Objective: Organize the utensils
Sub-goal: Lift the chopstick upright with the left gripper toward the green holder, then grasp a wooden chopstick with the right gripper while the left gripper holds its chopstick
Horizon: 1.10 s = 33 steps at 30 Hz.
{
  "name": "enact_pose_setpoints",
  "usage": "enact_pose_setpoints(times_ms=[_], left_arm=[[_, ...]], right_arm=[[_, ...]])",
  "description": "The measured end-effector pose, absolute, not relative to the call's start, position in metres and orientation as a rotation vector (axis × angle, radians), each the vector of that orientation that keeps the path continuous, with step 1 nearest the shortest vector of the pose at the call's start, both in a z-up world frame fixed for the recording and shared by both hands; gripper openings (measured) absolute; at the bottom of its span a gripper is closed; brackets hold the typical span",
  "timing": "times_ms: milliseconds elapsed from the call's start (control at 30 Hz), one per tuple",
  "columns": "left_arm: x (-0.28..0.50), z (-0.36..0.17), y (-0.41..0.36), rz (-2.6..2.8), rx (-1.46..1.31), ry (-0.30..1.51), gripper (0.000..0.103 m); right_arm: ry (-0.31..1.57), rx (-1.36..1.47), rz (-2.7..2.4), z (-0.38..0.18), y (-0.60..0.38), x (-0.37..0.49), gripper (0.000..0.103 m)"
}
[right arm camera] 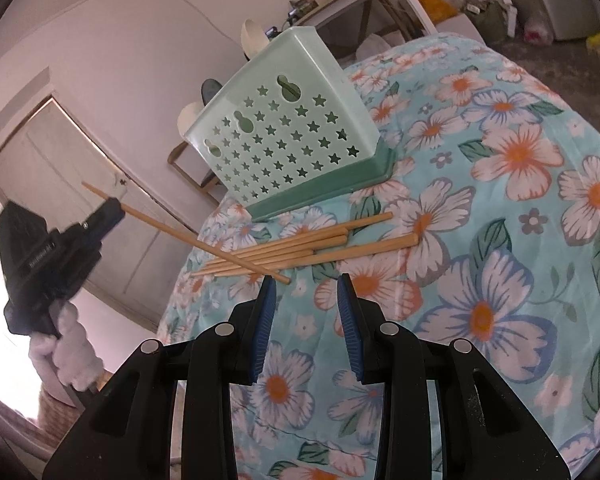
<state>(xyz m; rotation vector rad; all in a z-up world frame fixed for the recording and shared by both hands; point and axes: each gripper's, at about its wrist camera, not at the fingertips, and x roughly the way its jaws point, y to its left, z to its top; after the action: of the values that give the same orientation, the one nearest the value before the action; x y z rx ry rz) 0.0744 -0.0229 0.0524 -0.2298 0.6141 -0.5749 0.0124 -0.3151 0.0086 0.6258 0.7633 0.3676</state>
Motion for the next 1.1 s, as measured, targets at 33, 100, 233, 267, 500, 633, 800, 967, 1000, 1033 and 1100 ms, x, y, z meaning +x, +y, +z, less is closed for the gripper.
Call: enact_pose_setpoints(times_ms=[33, 100, 233, 267, 500, 633, 800, 967, 1000, 1033, 1100], left_arm=[[0.075, 0.052, -0.021, -0.58, -0.243, 0.617, 0.007], [0.077, 0.049, -0.016, -0.598, -0.278, 0.622, 0.007], [0.077, 0.046, -0.008, -0.66, -0.344, 0.619, 0.01], [0.077, 0.045, -0.007, -0.668, -0.351, 0.617, 0.014], [0.077, 0.037, -0.006, -0.66, -0.354, 0.607, 0.018], [0.072, 0.035, -0.005, -0.655, -0.337, 0.596, 0.018], [0.069, 0.035, -0.002, -0.654, -0.33, 0.579, 0.007], [0.066, 0.035, 0.005, -0.658, -0.354, 0.566, 0.006], [0.066, 0.035, 0.006, -0.657, -0.358, 0.568, 0.006], [0.067, 0.034, 0.007, -0.655, -0.364, 0.569, 0.006], [0.068, 0.033, 0.009, -0.653, -0.374, 0.569, 0.006]], right_arm=[[0.766, 0.634, 0.369, 0.009, -0.315, 0.013, 0.032], [0.769, 0.644, 0.367, 0.01, -0.316, 0.014, 0.032], [0.774, 0.639, 0.358, 0.013, -0.315, 0.015, 0.032], [0.777, 0.636, 0.356, 0.014, -0.314, 0.016, 0.032], [0.797, 0.611, 0.347, 0.013, -0.307, 0.019, 0.032], [0.805, 0.609, 0.344, 0.012, -0.305, 0.02, 0.032], [0.809, 0.621, 0.349, 0.014, -0.303, 0.021, 0.032], [0.84, 0.783, 0.333, 0.009, -0.319, 0.027, 0.032], [0.846, 0.814, 0.327, 0.008, -0.323, 0.029, 0.032], [0.857, 0.845, 0.313, 0.007, -0.327, 0.031, 0.032], [0.885, 0.909, 0.279, 0.002, -0.335, 0.036, 0.032]])
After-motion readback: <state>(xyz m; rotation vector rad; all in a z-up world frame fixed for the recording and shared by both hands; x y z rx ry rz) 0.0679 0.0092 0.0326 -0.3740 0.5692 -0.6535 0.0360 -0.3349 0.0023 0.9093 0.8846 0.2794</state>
